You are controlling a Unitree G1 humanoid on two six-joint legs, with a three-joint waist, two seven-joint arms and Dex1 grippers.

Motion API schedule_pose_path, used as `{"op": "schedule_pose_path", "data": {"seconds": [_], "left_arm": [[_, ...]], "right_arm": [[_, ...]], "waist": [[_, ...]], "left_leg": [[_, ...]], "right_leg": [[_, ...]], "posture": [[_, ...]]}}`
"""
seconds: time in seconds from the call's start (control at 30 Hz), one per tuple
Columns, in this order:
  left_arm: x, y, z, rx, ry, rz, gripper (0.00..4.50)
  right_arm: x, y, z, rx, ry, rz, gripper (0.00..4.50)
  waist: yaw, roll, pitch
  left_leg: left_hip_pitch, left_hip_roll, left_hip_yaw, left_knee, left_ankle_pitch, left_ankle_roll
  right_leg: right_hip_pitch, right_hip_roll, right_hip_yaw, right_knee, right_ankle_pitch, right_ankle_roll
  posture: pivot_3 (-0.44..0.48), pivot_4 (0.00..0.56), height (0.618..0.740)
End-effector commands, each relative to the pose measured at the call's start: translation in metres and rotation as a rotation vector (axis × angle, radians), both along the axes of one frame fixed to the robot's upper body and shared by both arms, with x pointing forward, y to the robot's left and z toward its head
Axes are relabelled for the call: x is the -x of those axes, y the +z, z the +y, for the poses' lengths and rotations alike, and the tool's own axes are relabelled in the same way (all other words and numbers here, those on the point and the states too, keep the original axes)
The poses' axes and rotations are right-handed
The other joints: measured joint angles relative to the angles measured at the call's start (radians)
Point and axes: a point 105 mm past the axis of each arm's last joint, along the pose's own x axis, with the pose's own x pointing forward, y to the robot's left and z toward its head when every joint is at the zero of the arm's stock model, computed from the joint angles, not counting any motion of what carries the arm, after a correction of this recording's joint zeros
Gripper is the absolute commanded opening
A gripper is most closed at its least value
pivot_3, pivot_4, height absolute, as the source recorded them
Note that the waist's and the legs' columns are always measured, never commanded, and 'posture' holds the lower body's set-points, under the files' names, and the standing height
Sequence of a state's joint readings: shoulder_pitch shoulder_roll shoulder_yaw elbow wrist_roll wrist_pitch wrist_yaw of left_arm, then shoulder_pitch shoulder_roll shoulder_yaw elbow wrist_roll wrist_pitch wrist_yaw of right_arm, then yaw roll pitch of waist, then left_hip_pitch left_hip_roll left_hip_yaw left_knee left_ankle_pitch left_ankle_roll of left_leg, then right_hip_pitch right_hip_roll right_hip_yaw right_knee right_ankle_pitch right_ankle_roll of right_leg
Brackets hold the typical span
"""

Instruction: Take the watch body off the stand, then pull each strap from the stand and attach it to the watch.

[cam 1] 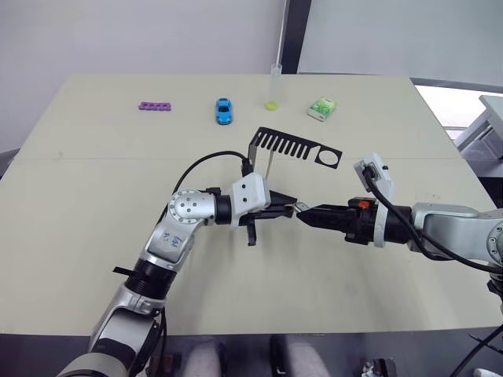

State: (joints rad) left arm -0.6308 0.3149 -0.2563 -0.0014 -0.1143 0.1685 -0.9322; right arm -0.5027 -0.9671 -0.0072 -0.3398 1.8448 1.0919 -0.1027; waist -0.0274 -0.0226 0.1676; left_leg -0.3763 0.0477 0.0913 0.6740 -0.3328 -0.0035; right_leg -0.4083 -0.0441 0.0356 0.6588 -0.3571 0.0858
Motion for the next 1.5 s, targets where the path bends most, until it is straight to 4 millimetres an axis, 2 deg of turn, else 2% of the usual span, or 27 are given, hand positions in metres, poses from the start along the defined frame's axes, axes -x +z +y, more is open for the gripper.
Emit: {"op": "schedule_pose_path", "data": {"seconds": [0.03, 1.5], "left_arm": [[0.0128, 0.0245, -0.0107, 0.044, -0.071, -0.089, 0.08], [0.0111, 0.0242, -0.0115, 0.048, -0.066, -0.094, 0.08]], "right_arm": [[-0.0004, 0.0035, 0.0007, -0.008, 0.005, -0.010, 1.52], [-0.0013, 0.0044, -0.0030, -0.008, 0.001, -0.004, 1.52]], "waist": [[0.000, 0.000, 0.000], [0.000, 0.000, 0.000]], "left_leg": [[0.000, 0.000, 0.000, 0.000, 0.000, 0.000], [0.000, 0.000, 0.000, 0.000, 0.000, 0.000]], "right_leg": [[0.000, 0.000, 0.000, 0.000, 0.000, 0.000], [0.000, 0.000, 0.000, 0.000, 0.000, 0.000]], "posture": [[0.000, 0.150, 0.740], [0.000, 0.150, 0.740]]}}
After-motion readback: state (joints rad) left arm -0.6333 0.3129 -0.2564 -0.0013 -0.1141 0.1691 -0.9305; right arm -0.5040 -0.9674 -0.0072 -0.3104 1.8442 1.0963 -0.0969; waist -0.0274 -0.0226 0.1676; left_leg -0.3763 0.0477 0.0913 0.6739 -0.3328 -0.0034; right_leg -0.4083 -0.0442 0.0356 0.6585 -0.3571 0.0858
